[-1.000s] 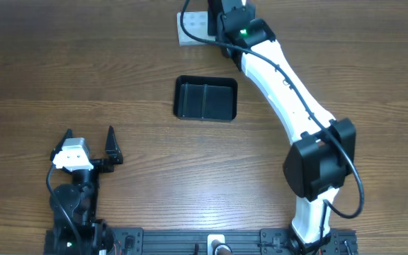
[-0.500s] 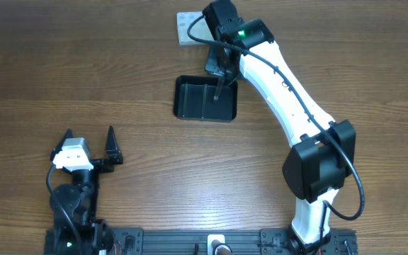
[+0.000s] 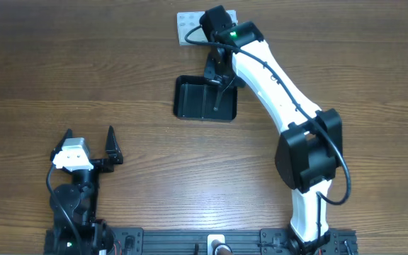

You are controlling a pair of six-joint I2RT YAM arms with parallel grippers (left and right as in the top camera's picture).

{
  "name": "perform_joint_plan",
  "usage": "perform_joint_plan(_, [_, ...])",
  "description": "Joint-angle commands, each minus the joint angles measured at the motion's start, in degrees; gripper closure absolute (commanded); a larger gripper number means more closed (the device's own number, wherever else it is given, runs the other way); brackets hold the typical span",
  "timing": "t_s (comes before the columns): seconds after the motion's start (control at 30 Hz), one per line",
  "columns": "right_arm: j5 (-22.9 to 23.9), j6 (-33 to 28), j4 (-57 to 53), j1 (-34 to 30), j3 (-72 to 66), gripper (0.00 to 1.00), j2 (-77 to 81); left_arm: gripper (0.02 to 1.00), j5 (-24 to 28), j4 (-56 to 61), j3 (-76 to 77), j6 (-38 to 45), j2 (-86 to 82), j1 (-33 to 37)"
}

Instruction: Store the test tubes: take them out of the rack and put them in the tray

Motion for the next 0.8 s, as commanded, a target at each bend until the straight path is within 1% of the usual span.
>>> perform_joint_plan(0.03, [2.73,0.37,0.42,1.22,0.74,0.989,1.20,0.020,-0.11,-0.02,-0.28,0.81,-0.35,0.28])
perform_joint_plan(0.1, [3.32,0.37,0.44,1.25,0.74,0.993,1.55,0.027,-0.11,-0.02,-0.28,0.81,-0.35,0.28])
perform_joint_plan(0.67, [2.80,0.39,1.79,1.64,0.74,0.969,7.98,0.020,-0.11,-0.02,-0.28,0.81,-0.35,0.28])
perform_joint_plan(0.73, [2.82,0.39,2.16,1.66,0.74,0.945,8.50,0.020,-0.11,-0.02,-0.28,0.81,-0.35,0.28])
perform_joint_plan(0.8, [2.82,0.39,2.62,1.70,0.74,0.873,9.22,0.020,-0.11,-0.02,-0.28,0.81,-0.35,0.28])
